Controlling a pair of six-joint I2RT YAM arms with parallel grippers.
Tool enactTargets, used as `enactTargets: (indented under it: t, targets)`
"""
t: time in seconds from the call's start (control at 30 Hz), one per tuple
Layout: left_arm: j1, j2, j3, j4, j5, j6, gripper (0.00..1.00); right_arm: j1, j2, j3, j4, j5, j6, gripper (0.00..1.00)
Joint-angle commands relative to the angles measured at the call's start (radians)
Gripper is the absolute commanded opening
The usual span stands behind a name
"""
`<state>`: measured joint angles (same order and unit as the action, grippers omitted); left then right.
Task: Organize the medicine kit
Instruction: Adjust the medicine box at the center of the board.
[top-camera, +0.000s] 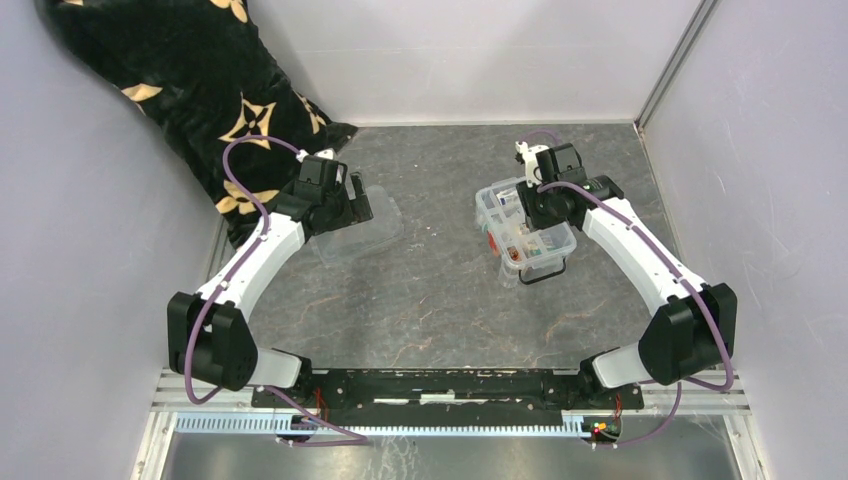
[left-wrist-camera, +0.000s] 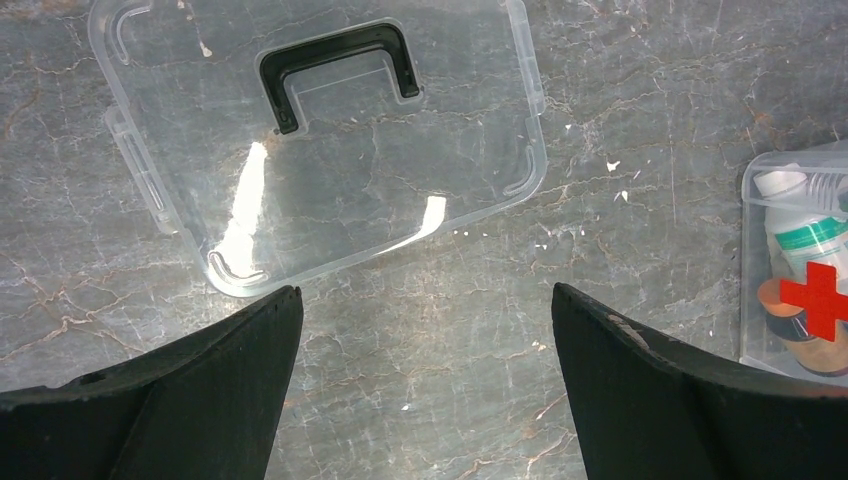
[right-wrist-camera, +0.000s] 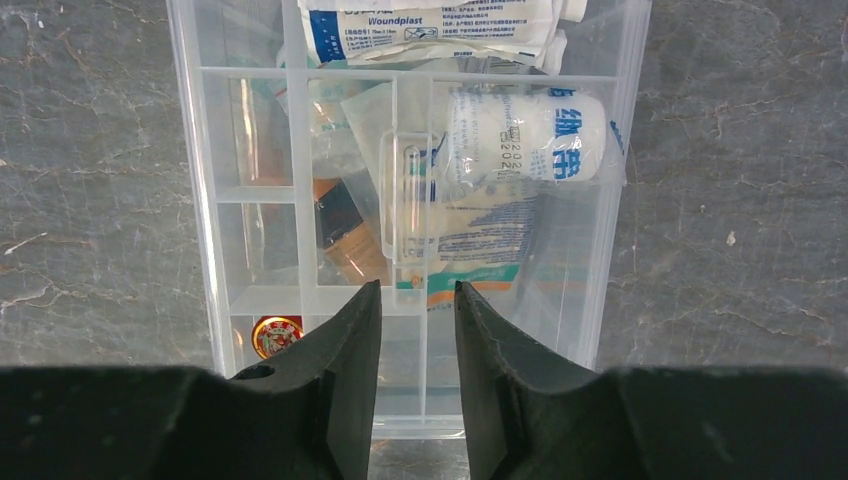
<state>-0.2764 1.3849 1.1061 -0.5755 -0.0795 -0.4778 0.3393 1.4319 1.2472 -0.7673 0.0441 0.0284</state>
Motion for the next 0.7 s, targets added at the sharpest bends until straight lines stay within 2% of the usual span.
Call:
enactTargets:
  t: [0.0,0.13,0.23,0.53,0.67]
  targets:
    - [0.003,-0.029,0.007,0.003,-0.026,0.001,1.00,-0.002,-0.019,0.005,-0.011,-0.010,-0.010,0.36]
    - [0.003,-0.030,-0.005,0.005,-0.020,-0.004,1.00,-0.001,-0.021,-0.058,0.002,-0.018,-0.016,0.28]
    - [0.003,-0.033,-0.015,0.012,-0.017,-0.005,1.00,-0.002,-0.019,-0.099,0.012,-0.016,-0.019,0.26]
    - [0.003,-0.041,-0.021,0.015,-0.013,-0.002,1.00,-0.001,-0.006,-0.098,0.025,-0.008,-0.019,0.25]
    - [0.008,-0.050,-0.014,0.010,-0.019,0.004,1.00,-0.001,-0.036,-0.039,0.029,0.015,-0.014,0.29]
